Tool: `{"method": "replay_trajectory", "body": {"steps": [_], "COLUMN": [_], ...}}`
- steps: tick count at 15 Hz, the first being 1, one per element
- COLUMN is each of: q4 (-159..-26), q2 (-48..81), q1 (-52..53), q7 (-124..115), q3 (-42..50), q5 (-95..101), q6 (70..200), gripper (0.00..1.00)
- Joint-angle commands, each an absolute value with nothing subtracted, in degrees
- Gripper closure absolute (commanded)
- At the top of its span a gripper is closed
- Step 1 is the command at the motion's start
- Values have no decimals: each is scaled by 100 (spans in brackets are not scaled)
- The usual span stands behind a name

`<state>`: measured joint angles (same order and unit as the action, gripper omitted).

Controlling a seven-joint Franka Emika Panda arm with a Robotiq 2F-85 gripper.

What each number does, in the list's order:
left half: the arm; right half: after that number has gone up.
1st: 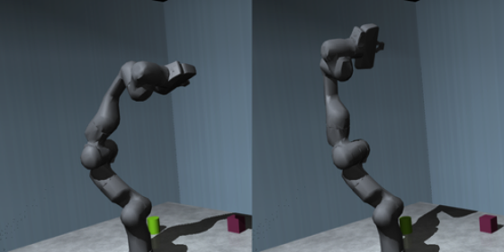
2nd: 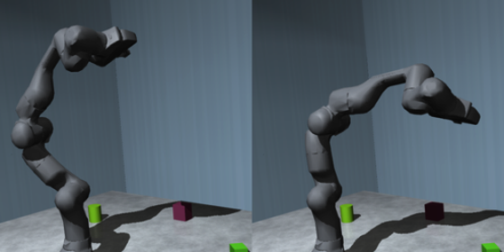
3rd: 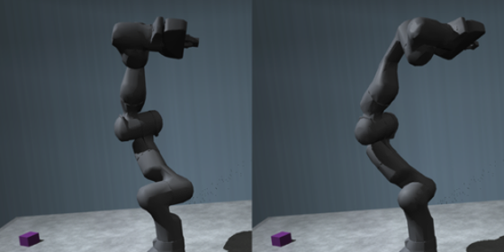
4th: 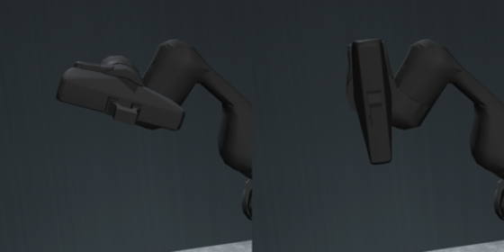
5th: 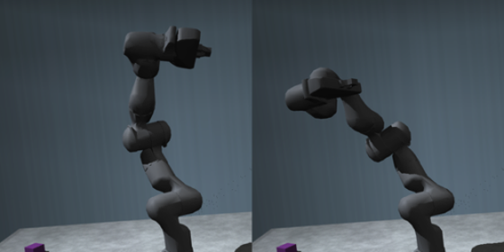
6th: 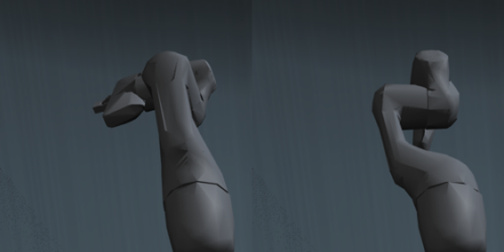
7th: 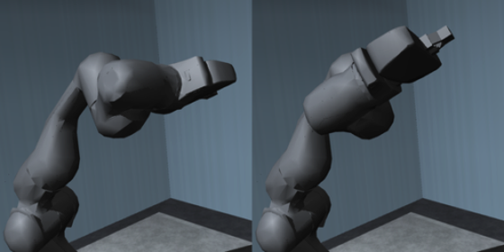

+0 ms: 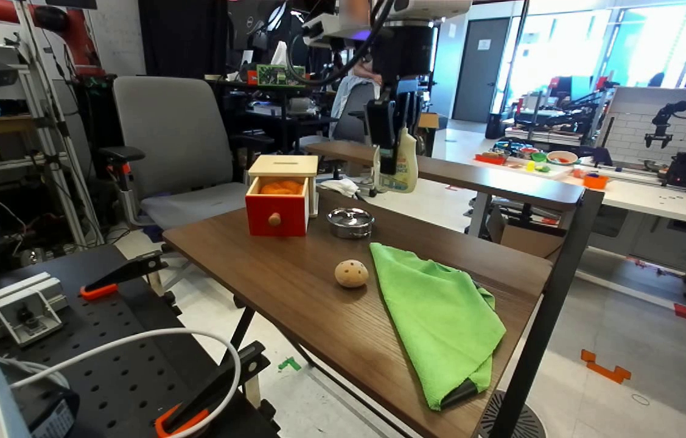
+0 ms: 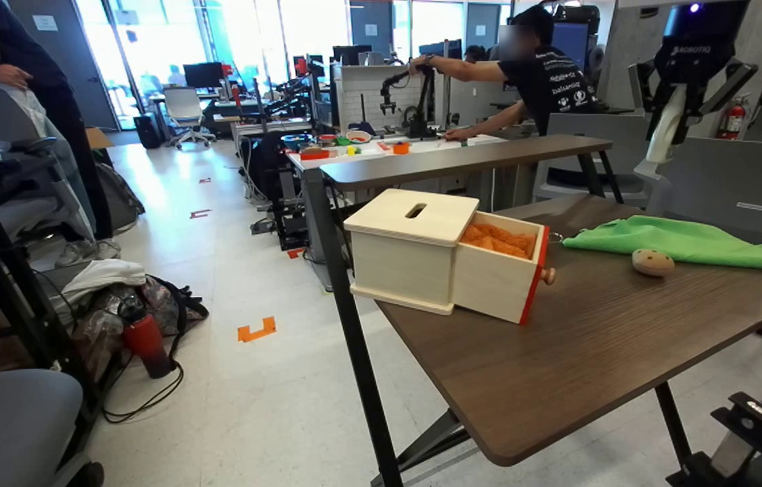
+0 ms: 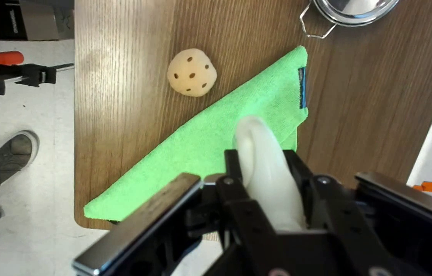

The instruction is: Move the bottle

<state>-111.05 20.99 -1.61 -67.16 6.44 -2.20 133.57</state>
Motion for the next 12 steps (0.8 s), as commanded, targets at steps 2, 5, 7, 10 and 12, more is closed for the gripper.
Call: {"method": "replay_trajectory", "body": {"steps": [2, 5, 7, 10, 12], "q4": [-9967, -9261, -8790, -8143, -7767], "q2": [3148, 3779, 4144, 4628, 4907], "q1": [-142, -99, -70, -69, -38], "q7": [-6686, -6711, -6723, -6607, -6594], "q3": [622, 581, 544, 404, 357], "q5": [-486, -563, -620, -747, -750], "q6": [13050, 12933, 12796, 12865, 12906], "gripper": [92, 92, 92, 92, 92]}}
